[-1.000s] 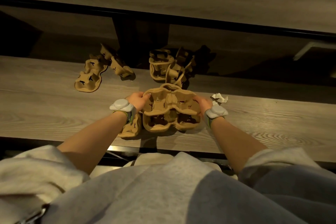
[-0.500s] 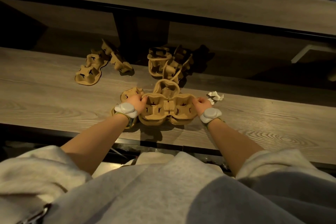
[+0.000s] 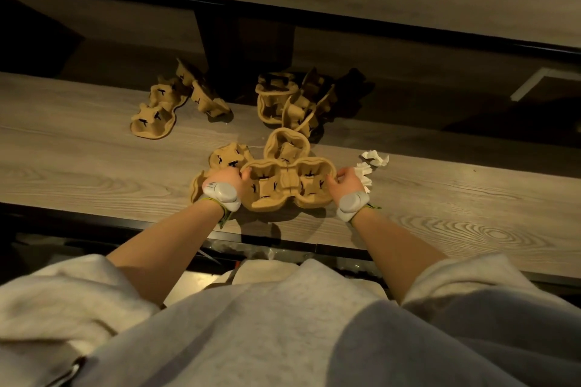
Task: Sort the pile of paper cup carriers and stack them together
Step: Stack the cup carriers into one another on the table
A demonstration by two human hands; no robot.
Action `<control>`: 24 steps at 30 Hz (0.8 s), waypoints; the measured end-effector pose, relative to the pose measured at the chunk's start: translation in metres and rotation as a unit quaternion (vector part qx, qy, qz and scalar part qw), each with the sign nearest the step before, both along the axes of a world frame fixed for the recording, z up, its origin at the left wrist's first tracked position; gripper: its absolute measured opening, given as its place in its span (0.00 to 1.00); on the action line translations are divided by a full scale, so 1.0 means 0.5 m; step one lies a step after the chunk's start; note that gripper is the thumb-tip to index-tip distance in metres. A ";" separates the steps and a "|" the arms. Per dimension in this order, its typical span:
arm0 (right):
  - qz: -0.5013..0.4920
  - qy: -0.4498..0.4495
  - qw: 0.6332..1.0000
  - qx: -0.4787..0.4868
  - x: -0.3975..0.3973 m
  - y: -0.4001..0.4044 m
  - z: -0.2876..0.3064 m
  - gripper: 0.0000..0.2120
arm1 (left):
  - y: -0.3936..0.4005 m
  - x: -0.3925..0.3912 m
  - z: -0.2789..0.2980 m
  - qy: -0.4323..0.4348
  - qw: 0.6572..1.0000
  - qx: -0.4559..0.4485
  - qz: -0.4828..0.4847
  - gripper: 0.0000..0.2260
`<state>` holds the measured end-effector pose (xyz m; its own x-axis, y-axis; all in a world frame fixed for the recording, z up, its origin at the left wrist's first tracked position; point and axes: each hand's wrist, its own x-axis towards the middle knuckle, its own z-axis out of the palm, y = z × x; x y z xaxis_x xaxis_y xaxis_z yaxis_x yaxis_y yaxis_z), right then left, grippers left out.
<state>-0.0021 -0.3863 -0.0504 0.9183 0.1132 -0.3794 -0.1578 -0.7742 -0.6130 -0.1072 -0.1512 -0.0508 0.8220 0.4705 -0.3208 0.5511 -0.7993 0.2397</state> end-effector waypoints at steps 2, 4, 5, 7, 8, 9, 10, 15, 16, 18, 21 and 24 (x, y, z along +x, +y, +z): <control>0.005 -0.001 1.000 -0.015 0.001 0.004 -0.001 0.22 | 0.005 0.001 -0.001 0.038 0.999 0.011 -0.020 0.27; 0.027 0.000 0.998 -0.056 0.002 0.008 -0.004 0.25 | 0.005 0.004 0.000 0.067 0.997 0.019 -0.044 0.22; 0.039 0.006 0.996 -0.080 0.001 0.013 -0.007 0.26 | 0.006 0.008 0.001 0.072 0.996 0.019 -0.051 0.20; 0.048 0.021 0.993 -0.107 -0.003 0.022 -0.015 0.28 | 0.012 0.015 0.004 0.072 0.996 0.003 -0.052 0.21; 0.041 0.026 0.992 -0.119 -0.005 0.027 -0.019 0.29 | 0.016 0.020 0.002 0.068 0.996 -0.010 -0.049 0.21; 0.032 0.032 0.990 -0.132 -0.008 0.030 -0.021 0.29 | 0.019 0.025 -0.002 0.059 0.997 -0.032 -0.034 0.19; 0.027 0.040 0.989 -0.139 -0.009 0.031 -0.025 0.29 | 0.020 0.030 -0.004 0.047 0.997 -0.056 -0.018 0.17; -0.005 0.092 0.991 -0.099 -0.013 0.028 -0.049 0.28 | 0.006 0.042 -0.009 0.037 0.999 -0.018 -0.024 0.23; -0.014 0.095 0.991 -0.097 -0.014 0.030 -0.051 0.28 | 0.003 0.043 -0.010 0.037 0.999 -0.005 -0.018 0.23; -0.024 0.092 0.991 -0.093 -0.017 0.035 -0.052 0.26 | 0.000 0.040 -0.015 0.028 0.999 0.010 -0.020 0.23; -0.035 0.094 0.991 -0.086 -0.017 0.035 -0.055 0.26 | 0.007 0.040 -0.026 0.015 0.999 0.014 -0.032 0.21; -0.042 0.088 0.993 -0.073 -0.018 0.034 -0.063 0.26 | 0.023 0.048 -0.041 0.006 0.997 0.008 -0.073 0.21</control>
<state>-0.0114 -0.3696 -0.0818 0.8398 -0.0294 -0.5420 -0.3211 -0.8320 -0.4524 -0.0834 -0.1398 -0.0715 0.8785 0.3511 -0.3240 0.4310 -0.8750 0.2206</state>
